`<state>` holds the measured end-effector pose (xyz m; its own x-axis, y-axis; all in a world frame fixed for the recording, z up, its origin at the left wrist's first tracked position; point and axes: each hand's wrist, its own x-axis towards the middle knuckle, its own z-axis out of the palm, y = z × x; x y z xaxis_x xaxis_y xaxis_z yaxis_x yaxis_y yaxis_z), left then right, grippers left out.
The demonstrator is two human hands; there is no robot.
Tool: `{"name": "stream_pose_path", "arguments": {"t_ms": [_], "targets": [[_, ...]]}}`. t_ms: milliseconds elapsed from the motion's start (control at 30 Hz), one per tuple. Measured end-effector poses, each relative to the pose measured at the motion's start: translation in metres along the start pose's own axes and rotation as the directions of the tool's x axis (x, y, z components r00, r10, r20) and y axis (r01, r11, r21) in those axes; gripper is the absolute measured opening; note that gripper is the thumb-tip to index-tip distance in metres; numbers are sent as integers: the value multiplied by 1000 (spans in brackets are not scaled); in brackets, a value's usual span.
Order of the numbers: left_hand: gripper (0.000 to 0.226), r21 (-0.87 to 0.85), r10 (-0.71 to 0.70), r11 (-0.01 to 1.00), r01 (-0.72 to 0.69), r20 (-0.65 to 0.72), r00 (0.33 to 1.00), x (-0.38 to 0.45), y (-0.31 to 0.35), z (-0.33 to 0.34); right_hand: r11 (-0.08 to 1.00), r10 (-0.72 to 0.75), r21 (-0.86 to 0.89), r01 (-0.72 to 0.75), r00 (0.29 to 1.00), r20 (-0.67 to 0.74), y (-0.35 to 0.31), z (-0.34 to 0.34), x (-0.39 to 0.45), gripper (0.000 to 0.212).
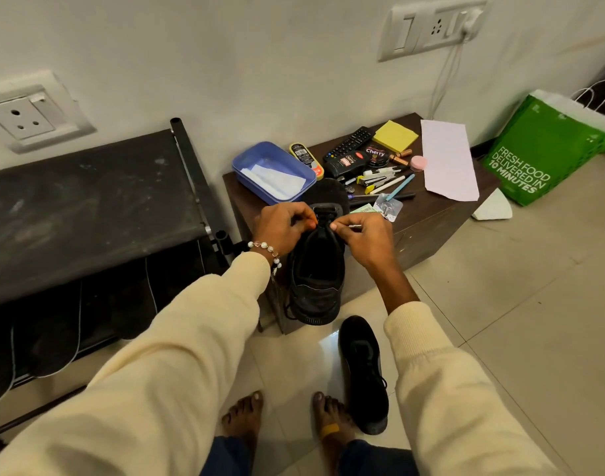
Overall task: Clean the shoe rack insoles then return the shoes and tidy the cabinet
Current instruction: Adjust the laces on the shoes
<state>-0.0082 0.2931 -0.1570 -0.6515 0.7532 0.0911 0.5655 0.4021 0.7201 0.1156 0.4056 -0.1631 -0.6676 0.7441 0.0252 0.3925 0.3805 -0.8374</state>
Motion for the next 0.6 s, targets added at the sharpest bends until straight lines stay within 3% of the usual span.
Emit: {"name": "stream_pose_path", "arguments": {"t_ms": [100, 267, 367, 600], "targets": [[12, 156, -4, 988, 6, -18, 1000, 1, 3, 3, 974, -65, -212, 73, 997, 46, -7, 6, 0, 14], [14, 188, -5, 982, 9, -20, 1000, 1, 4, 7, 937, -69, -327, 122, 983, 168, -9, 10, 2, 25], [15, 176, -26, 984, 33, -44, 999, 0, 3, 9, 948, -70, -291, 128, 977, 201, -8, 11, 4, 23], [16, 220, -66, 973, 67, -13, 998, 0, 8, 10, 994, -45, -93, 56, 992, 119, 4, 9, 0, 13]]}}
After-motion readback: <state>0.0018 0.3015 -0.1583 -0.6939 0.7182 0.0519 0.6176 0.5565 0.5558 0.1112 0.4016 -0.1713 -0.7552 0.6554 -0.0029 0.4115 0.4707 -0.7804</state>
